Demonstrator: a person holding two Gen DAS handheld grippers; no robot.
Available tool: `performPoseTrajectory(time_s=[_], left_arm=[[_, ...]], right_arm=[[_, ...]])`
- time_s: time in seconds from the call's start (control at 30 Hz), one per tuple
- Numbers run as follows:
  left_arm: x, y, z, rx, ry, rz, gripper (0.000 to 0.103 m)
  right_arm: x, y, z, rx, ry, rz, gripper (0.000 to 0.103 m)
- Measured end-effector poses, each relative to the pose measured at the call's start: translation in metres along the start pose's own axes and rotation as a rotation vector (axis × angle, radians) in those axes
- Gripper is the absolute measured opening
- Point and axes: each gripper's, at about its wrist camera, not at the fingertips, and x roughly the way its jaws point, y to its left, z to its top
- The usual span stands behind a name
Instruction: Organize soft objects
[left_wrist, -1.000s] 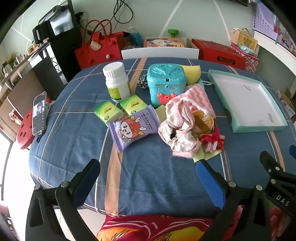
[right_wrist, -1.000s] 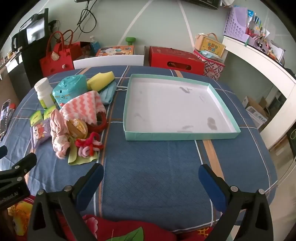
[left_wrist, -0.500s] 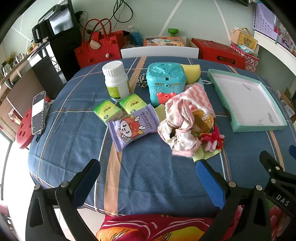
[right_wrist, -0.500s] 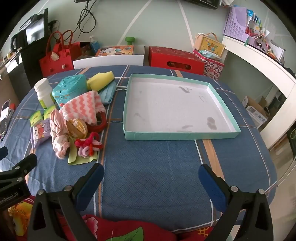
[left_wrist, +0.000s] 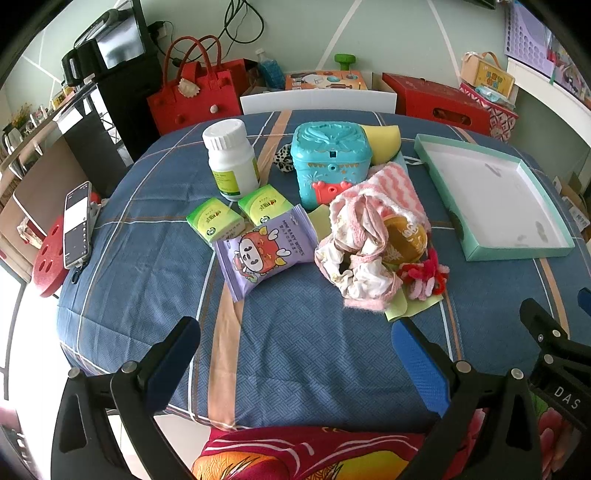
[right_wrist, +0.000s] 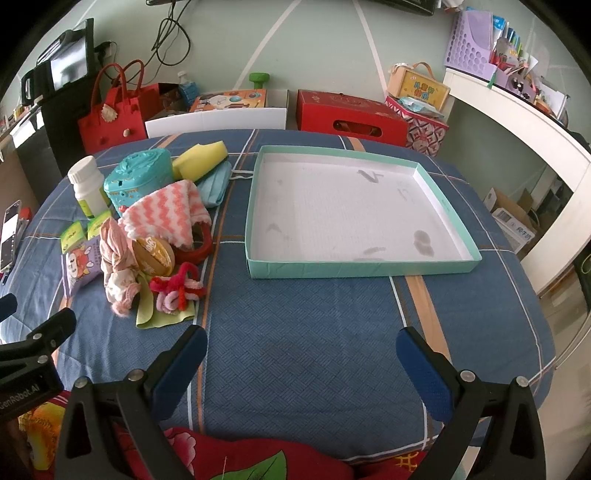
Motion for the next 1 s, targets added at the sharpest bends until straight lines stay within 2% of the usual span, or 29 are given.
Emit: performPoseTrajectory(time_s=[1.0], left_arm=[[0.0002, -0.0012, -0.0002, 0.001, 0.006, 0.000, 0.103]], right_arm=[[0.0016, -0.0008, 0.0002, 0.001, 0.004, 0.003, 0.103]])
